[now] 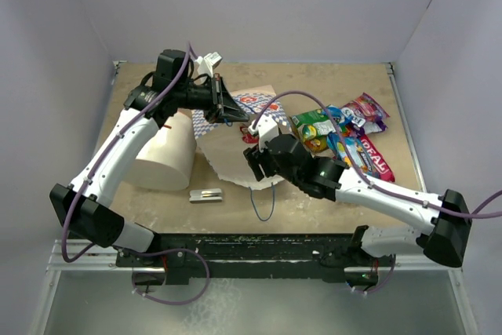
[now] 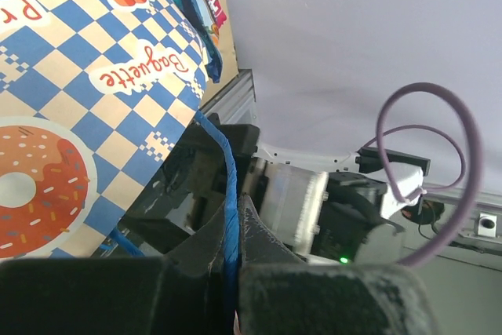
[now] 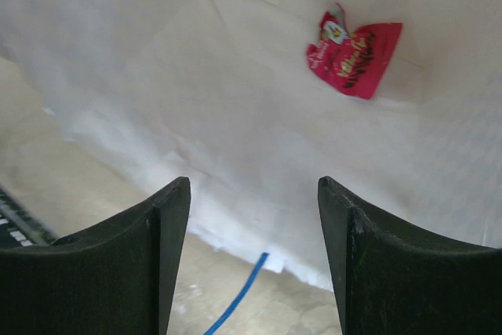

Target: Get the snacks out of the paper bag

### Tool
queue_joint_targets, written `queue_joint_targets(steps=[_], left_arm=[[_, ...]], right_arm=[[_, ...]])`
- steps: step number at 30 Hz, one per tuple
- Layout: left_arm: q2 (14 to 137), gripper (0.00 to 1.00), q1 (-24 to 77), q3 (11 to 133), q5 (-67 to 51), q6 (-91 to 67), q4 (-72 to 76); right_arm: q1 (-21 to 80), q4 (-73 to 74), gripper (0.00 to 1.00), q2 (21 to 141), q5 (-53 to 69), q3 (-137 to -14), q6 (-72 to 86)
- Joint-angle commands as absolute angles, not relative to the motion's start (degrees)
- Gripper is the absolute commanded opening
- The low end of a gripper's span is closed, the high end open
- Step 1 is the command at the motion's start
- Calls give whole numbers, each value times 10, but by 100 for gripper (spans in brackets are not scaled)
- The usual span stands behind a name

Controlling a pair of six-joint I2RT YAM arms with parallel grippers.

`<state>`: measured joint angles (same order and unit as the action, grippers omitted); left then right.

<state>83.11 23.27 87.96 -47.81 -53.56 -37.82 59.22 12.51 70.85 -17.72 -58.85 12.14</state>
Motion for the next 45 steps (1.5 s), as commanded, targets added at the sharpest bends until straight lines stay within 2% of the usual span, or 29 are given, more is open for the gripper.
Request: queue_joint_targets(steps=[1,10,14,18,27,39,43,45], left_arm=[[836,0,229,915,-481,-545,-370],[838,0,228,935,-478,-568,-377],[831,0,229,932,-465,-578,-380],[824,0,229,919,-458,-587,-375],[817,0,228,932,-459,-576,-415],[820,0,229,952,-457,-567,-439],[817,0,229,950,-455,-559,-449],[817,0,229,951,-457,-558,-449]], right_arm=[[591,-54,69,704,-242,-524,27],[590,-146,74,817,-184,-499,-106],[579,-189,75,885,-215,-522,-129],[555,-193,75,962,-251,-566,-89],[517,-245,76,1047,-258,-632,-42],[457,-197,82,1177,-298,-746,-30],[445,-165,81,1207,-284,-773,-9],[444,-154,77,1214,-273,-778,0]])
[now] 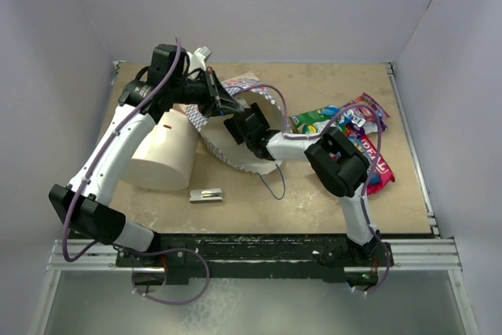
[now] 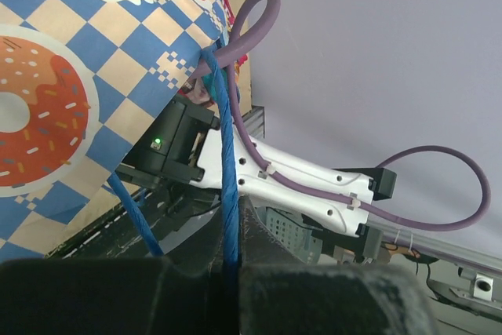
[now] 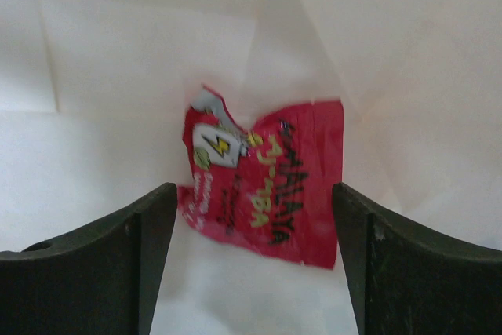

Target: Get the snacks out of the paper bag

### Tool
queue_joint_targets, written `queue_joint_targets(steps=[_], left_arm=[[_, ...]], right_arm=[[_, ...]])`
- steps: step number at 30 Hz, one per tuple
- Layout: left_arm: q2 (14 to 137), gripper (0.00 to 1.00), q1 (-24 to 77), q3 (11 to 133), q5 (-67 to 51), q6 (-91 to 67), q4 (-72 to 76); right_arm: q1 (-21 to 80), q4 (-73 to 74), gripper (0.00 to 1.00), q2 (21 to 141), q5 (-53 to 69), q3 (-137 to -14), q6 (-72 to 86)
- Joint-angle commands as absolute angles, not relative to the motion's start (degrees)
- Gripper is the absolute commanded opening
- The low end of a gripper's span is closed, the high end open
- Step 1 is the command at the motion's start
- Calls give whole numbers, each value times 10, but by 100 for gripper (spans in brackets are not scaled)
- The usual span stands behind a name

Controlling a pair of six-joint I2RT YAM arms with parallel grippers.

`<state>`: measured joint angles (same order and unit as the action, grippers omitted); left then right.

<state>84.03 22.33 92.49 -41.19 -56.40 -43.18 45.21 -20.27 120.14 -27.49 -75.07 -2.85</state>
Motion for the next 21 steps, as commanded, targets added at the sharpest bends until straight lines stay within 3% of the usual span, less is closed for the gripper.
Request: queue_joint_targets(steps=[1,4,8,10,15,21], left_arm=[[818,0,229,952,-458,-557,-449],[820,0,229,956,-458,-554,-450],[820,0,229,955,-459,-552,-453],[817,0,229,955,-459,-552,-455],[812,0,229,959,-462,-548,-462],[837,0,229,997,-488,-530,-465]], right_arm=[[445,-149,74,1216,-267,-779,8],[444,-144,65,1215,-254,-770,30],[444,-159,44,1211,-232,-757,20],[444,-177,39,1207,-226,-752,4],[444,-175,47,1182,-218,-757,-24],[470,-228,59,1065,-180,-637,-54]])
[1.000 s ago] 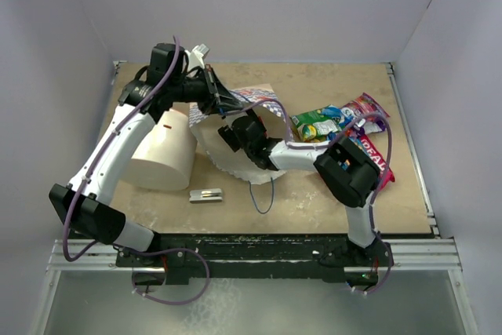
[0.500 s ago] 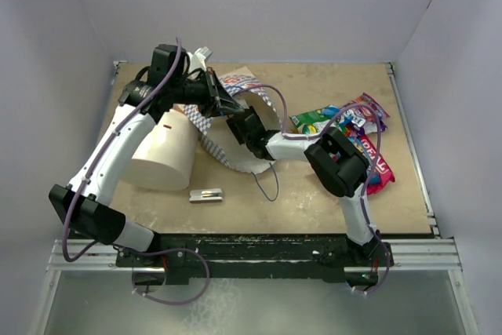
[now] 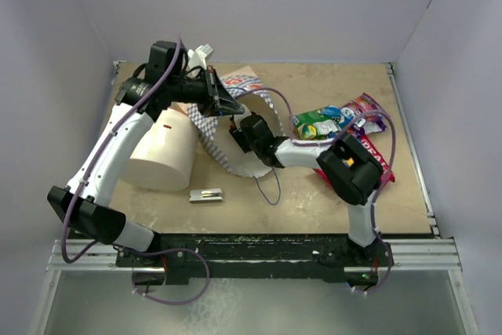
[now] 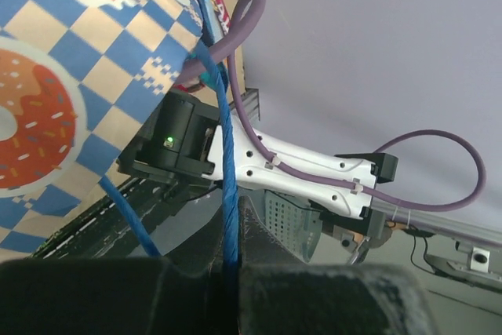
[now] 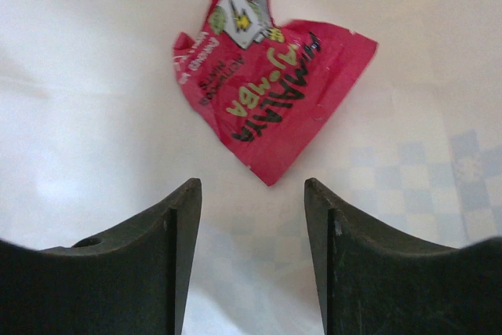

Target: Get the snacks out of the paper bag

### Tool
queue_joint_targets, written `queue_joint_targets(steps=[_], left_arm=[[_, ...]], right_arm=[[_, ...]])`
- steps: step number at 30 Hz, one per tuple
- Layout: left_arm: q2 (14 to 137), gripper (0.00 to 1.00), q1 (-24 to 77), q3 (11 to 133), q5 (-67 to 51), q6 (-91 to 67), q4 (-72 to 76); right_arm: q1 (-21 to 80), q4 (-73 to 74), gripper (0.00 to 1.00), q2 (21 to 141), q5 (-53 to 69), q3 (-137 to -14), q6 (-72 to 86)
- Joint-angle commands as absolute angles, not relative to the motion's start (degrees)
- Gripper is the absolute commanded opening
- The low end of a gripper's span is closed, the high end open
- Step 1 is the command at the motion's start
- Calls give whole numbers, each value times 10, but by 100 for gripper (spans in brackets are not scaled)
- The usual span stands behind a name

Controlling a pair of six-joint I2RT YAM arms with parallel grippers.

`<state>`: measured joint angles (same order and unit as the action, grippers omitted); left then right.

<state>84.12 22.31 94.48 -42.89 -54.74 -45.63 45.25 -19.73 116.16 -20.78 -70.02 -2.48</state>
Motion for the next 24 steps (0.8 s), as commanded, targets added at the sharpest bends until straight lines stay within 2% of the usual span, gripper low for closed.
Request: queue_joint_targets(steps=[1,5,12,17,24], left_arm=[[842,0,229,1004,-491,-524,-470],[850,0,230,1012,-513,-526,-457],[851,0,240,1011,-533,-534,-439],[851,0,244,1000,-539,-556,-409],[860,0,246,993,-538,-581,-376]], right_arm=[[479,-235,59,1043,-179,-614,-67],[515,-265,62,970,-168,-515,-86],[534,-322,66,883,-122,-417,-96],[546,-365,66,903,-100,-419,-148],[564,-390,67,920,-129,-428,-106]])
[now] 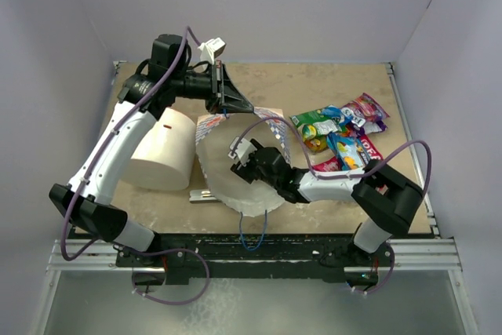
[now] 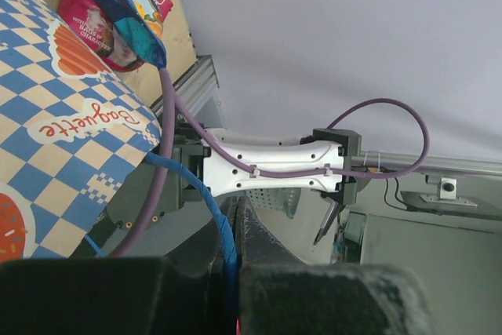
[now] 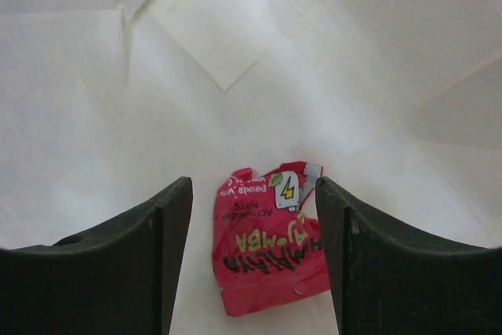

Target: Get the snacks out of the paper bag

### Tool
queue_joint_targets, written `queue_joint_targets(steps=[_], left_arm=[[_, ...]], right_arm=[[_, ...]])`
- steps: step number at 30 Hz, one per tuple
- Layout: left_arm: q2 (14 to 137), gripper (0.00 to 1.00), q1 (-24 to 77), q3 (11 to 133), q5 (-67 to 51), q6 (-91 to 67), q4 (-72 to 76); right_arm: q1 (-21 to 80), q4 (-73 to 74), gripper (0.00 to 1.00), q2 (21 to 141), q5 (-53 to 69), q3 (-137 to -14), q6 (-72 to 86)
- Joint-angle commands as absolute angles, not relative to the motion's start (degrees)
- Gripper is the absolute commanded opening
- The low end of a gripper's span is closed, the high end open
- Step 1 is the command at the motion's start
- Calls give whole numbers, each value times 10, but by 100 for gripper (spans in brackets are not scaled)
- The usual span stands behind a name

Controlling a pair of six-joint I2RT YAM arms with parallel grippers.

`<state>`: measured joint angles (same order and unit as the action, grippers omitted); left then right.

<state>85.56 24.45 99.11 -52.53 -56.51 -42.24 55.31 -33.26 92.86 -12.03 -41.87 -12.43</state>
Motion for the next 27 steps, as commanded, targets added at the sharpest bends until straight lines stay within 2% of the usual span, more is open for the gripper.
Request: queue_joint_targets(steps=[1,5,9,13,27], left_arm=[[863,0,245,995,-536,-580,-376],[878,0,245,1010,-533,-579,-372],[884,0,245,1017,-535,-572,-376],[883,0,245,1010,-536,-574,-375],[859,0,246,986,-544,-585,-368]], right_arm=[[571,-402,67,916,-132,-419,-103],[600,-397,69,903,-152,-403,-146],[631,-320,71,929,-217,-465,-194],[632,-203,73,978,-296,-556,-113],[605,-171,84,1086,-371,-630,29]])
